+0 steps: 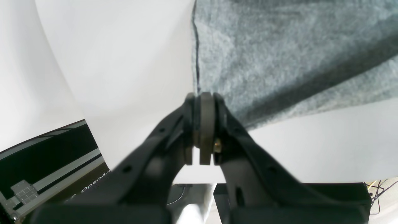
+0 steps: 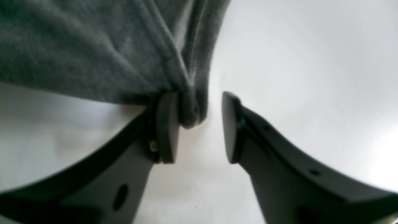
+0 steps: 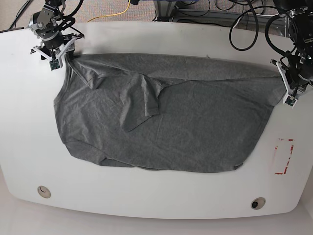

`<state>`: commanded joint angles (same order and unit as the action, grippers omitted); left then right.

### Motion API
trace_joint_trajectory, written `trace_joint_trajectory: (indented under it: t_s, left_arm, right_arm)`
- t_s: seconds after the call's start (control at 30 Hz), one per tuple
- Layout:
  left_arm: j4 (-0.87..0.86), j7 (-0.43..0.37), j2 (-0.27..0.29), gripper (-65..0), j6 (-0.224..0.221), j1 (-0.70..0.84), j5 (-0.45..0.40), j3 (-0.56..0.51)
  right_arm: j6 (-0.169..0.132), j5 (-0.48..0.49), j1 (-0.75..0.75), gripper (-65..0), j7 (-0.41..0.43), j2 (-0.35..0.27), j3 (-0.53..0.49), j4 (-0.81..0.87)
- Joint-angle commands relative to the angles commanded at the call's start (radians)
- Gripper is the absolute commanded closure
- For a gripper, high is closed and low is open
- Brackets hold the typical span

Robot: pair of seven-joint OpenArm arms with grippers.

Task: Layout the t-shirt on the table in an organized manner, then fold the t-shirt properly
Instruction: 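Lower the stretched t-shirt flat onto the table with both grippers, then hold the shirt edge with the right gripper and drag it outward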

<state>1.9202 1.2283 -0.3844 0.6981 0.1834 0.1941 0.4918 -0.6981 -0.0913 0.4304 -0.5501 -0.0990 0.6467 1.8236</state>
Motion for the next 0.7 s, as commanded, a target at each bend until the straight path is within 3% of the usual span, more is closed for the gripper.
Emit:
trace_joint_trajectory:
  t_s: [0.17, 0.47, 0.7]
  left_arm:
    - [0.0, 0.0, 0.0, 0.0, 0.0, 0.014, 0.0, 0.0]
    - [0.0, 0.0, 0.005, 0.0, 0.0, 0.018, 0.0, 0.0]
    - [0.0, 0.0, 0.005, 0.0, 0.0, 0.018, 0.0, 0.0]
  right_arm:
    - [0.0, 0.006, 0.009, -62.5, 0.0, 0.026, 0.0, 0.075]
    - [0.0, 0.164, -0.018, -62.6, -0.002, 0.038, -0.014, 0.152]
    - [0.0, 0.186, -0.1, -62.6, -0.061, 0.038, -0.101, 0.107]
